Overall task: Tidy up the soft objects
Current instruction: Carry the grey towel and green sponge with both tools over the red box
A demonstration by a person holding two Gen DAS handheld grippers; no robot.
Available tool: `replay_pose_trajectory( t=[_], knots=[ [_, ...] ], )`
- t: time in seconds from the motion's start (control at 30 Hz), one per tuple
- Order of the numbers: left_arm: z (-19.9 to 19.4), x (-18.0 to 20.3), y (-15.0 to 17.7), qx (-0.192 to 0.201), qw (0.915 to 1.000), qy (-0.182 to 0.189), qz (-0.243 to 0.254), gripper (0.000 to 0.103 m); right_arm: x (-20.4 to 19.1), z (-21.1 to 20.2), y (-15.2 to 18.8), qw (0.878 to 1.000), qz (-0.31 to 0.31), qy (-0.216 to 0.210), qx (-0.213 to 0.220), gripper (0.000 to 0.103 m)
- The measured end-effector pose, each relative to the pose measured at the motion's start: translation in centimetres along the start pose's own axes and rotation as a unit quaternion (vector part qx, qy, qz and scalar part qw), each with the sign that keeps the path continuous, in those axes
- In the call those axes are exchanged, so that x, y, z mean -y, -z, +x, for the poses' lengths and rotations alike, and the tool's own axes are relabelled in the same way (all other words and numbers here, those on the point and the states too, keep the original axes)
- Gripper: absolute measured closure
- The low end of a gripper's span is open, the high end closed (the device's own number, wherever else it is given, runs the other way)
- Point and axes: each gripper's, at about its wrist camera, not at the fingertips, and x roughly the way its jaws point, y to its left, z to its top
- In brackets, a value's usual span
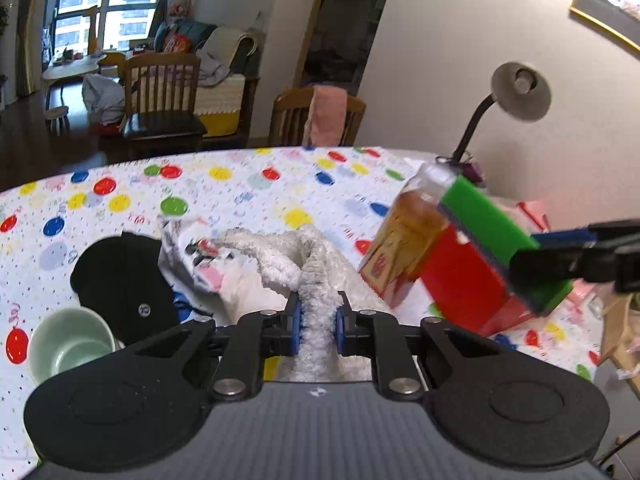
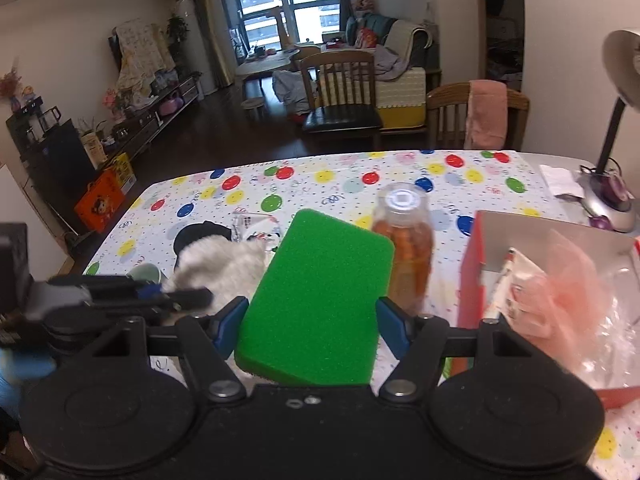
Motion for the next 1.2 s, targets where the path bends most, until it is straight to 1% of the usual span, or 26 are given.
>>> replay_pose_trajectory(
  t=[0.27,0.47,0.7,0.93,1.07,1.2],
  knots=[
    [-2.5,3.5,-2.3,0.016,0.9992,0.035,0.014,0.087,2.2,-2.8,0.8,1.0,-0.001,0.022,0.013,0.035],
    [-2.7,7.1,-4.3,0.031,0.9974,0.055,0.034,0.087,5.3,-4.3,0.9,0.999,0.002,0.042,0.019,0.035],
    [-1.1,11.6,-6.3,0.04,0.9954,0.069,0.054,0.087,9.9,-4.8,1.3,0.999,0.011,0.052,0.014,0.035],
    [1.2,16.2,-7.9,0.042,0.9937,0.075,0.072,0.087,15.3,-5.4,1.8,0.998,0.019,0.065,0.012,0.035],
    [2.9,18.7,-8.6,0.037,0.9926,0.079,0.085,0.087,18.3,-5.7,2.3,0.997,0.028,0.074,0.009,0.035],
    [5.2,20.6,-9.1,0.02,0.9928,0.088,0.079,0.087,20.9,-5.8,2.8,0.996,0.036,0.085,0.005,0.034]
  ],
)
